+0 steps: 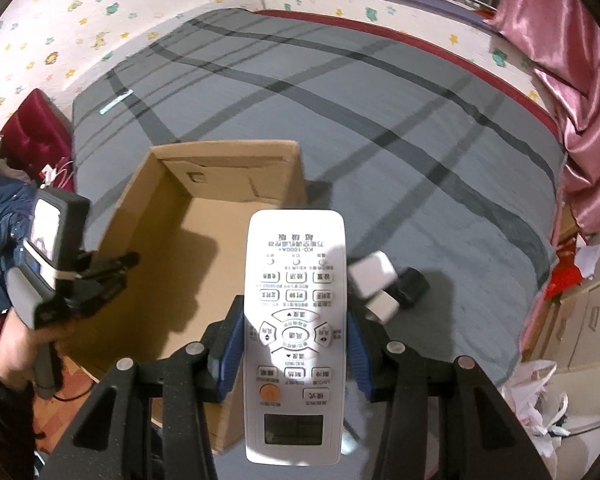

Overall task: Organize rigid objects
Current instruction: 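Lift the white remote with the right tool and carry it over the box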

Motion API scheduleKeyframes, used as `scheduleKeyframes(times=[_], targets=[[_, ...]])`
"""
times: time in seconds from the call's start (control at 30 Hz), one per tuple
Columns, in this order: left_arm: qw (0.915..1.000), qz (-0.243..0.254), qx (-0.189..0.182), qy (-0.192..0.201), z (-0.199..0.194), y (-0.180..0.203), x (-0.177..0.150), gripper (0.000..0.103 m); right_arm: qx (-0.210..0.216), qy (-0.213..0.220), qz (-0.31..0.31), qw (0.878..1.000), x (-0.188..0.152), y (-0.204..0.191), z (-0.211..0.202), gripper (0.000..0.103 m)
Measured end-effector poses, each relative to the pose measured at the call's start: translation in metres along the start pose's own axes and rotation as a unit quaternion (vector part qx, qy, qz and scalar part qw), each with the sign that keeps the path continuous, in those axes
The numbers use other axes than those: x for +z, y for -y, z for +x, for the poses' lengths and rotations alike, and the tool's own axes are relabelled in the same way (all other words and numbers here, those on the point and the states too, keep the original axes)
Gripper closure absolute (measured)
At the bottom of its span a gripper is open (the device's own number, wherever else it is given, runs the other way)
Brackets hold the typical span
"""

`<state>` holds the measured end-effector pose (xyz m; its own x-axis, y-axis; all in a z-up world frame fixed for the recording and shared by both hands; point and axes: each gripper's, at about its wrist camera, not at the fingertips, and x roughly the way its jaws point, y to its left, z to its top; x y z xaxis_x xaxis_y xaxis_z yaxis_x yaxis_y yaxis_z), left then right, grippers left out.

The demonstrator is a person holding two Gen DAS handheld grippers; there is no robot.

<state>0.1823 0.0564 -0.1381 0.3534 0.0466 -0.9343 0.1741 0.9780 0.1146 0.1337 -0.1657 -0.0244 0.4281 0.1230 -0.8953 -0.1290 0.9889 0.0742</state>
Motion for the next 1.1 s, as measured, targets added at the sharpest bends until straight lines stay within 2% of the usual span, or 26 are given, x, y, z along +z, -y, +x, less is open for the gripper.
scheduleKeyframes(times=[0.53, 1.1], targets=[[1.0000, -0.008, -0.005, 0.000, 0.001, -0.003, -0.003, 0.087, 0.024, -0.016, -0.030, 0.999, 0.035, -0.067, 0.041, 0.054], [0.9998, -0.011, -0.013, -0.001, 0.002, -0.005, -0.002, 0.087, 0.039, -0.096, -0.003, 0.995, 0.052, -0.089, 0.135, 0.054]])
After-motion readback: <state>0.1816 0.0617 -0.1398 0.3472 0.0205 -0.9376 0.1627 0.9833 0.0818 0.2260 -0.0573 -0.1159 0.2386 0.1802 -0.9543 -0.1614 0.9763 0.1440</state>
